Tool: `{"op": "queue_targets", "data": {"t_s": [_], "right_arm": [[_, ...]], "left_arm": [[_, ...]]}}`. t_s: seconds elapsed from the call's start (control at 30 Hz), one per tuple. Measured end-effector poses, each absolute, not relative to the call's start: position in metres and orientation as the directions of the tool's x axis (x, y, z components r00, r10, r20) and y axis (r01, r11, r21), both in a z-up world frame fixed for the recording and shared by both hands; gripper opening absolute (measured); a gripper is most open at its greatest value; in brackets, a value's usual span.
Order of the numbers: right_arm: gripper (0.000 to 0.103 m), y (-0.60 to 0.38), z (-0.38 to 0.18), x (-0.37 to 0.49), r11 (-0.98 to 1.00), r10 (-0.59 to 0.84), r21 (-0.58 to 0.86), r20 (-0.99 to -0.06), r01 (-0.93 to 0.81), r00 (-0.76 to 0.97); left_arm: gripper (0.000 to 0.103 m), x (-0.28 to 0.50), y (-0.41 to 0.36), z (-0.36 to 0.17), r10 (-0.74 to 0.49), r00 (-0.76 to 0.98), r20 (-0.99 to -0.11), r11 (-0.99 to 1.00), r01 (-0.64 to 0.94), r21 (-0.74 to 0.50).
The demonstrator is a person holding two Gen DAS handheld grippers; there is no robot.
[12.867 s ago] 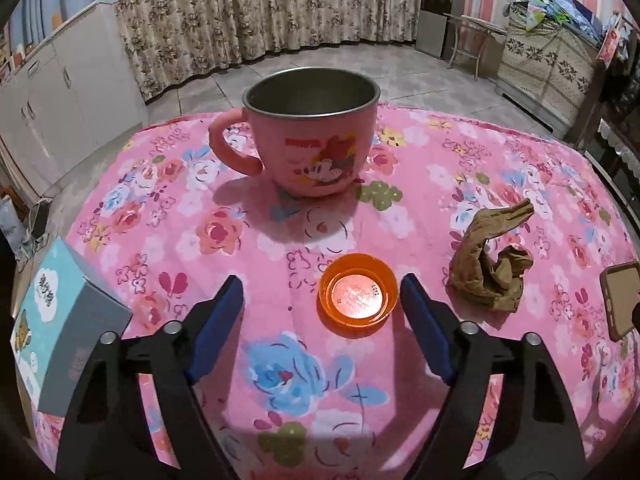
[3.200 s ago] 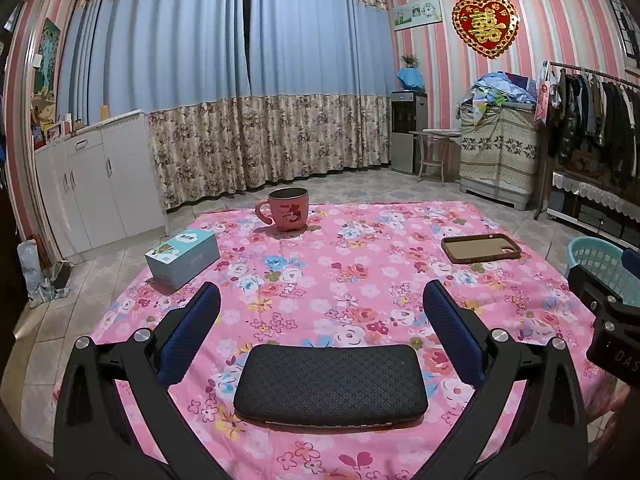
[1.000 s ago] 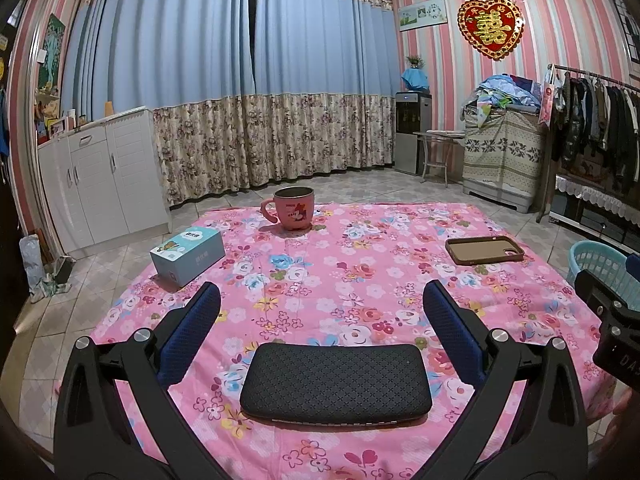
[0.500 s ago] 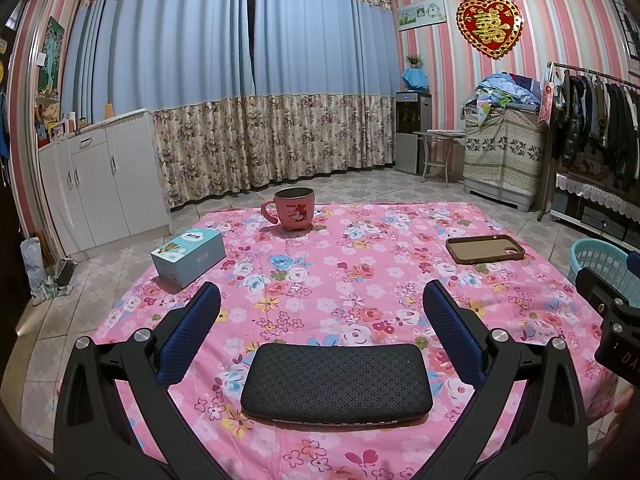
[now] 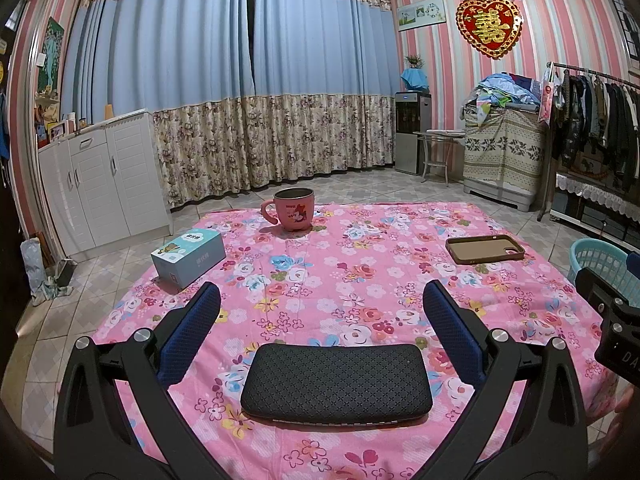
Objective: Collect trash
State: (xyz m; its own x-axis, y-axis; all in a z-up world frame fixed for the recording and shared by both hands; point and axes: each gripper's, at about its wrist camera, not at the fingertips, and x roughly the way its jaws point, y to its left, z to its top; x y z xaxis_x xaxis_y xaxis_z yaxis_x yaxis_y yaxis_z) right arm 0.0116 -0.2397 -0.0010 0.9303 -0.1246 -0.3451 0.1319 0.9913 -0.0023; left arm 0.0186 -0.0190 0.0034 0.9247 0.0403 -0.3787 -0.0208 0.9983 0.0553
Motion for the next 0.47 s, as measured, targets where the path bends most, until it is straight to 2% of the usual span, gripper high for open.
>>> {"op": "queue_targets", "data": {"t_s": [0.47], "right_arm": [[0.099,-0.2403,-0.0016,0.0116,0.991,-0.126,-0.003,-0.348,0.133,0.929]], "left_arm": [[0.098,0.0186,-0.0188,0.0007,0.040,0.923,-0.383,0.998,-0.018,0.060]]}}
